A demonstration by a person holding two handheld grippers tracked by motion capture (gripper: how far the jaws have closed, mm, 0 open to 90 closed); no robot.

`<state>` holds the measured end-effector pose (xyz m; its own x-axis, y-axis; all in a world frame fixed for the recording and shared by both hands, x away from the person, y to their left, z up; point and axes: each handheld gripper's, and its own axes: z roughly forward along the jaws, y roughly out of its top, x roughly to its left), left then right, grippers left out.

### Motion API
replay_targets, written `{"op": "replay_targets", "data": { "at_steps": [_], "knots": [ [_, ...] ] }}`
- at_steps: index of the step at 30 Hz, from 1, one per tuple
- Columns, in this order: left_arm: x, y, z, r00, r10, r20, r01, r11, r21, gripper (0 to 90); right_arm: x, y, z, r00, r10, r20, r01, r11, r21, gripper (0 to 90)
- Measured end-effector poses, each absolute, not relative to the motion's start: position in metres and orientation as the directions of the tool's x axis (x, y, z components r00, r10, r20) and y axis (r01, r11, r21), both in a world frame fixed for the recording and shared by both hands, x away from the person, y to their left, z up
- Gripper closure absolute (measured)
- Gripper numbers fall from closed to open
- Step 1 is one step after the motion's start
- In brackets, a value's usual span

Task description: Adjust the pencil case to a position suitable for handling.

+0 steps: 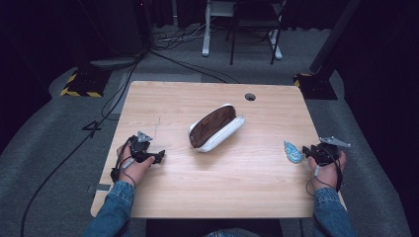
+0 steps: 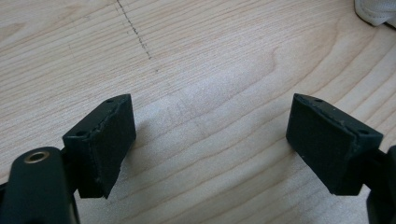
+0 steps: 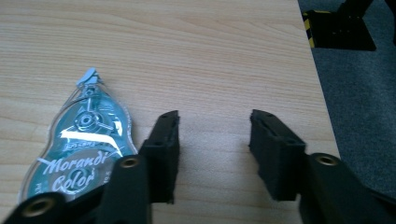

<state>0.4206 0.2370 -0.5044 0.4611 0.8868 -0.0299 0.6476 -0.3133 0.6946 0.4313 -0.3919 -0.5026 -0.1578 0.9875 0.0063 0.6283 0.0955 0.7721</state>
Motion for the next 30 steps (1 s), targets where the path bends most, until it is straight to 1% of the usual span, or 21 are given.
{"op": "replay_targets", "data": {
  "at_steps": [1,2,3,4,6,8,10,15,19,30],
  "knots": [
    [0.421,0.237,-0.504,0.462,0.886,-0.030,0.647,-0.314,0.695,16.0,0.431,-0.392,-0.503,-0.163,0.987,0.007,0.627,0.099,0.773,67.5],
    [0.421,0.237,-0.504,0.462,0.886,-0.030,0.647,-0.314,0.695,16.0,0.430,-0.392,-0.502,-0.162,0.987,0.011,0.629,0.095,0.772,71.1],
    [0.421,0.237,-0.504,0.462,0.886,-0.030,0.647,-0.314,0.695,16.0,0.430,-0.392,-0.502,-0.162,0.987,0.011,0.629,0.095,0.772,71.1],
    [0.421,0.237,-0.504,0.462,0.886,-0.030,0.647,-0.314,0.695,16.0,0.429,-0.394,-0.502,-0.158,0.987,0.028,0.629,0.079,0.773,76.4],
    [0.421,0.236,-0.504,0.462,0.886,-0.029,0.646,-0.314,0.696,16.0,0.429,-0.394,-0.502,-0.157,0.987,0.031,0.629,0.076,0.774,78.0],
    [0.422,0.235,-0.504,0.458,0.888,-0.029,0.648,-0.312,0.695,16.0,0.428,-0.395,-0.502,-0.153,0.987,0.044,0.631,0.064,0.773,83.3],
    [0.422,0.235,-0.504,0.458,0.888,-0.031,0.648,-0.310,0.695,16.1,0.427,-0.397,-0.502,-0.156,0.986,0.053,0.633,0.058,0.772,85.9],
    [0.422,0.236,-0.504,0.455,0.890,-0.036,0.648,-0.303,0.699,17.6,0.427,-0.397,-0.502,-0.155,0.986,0.052,0.632,0.059,0.773,86.9],
    [0.425,0.239,-0.500,0.446,0.891,-0.082,0.668,-0.270,0.694,25.0,0.427,-0.395,-0.502,-0.159,0.987,0.033,0.630,0.076,0.773,86.9],
    [0.431,0.229,-0.473,0.491,0.865,-0.101,0.633,-0.274,0.724,24.9,0.426,-0.393,-0.503,-0.169,0.986,-0.003,0.622,0.109,0.775,83.3]
  ]
}}
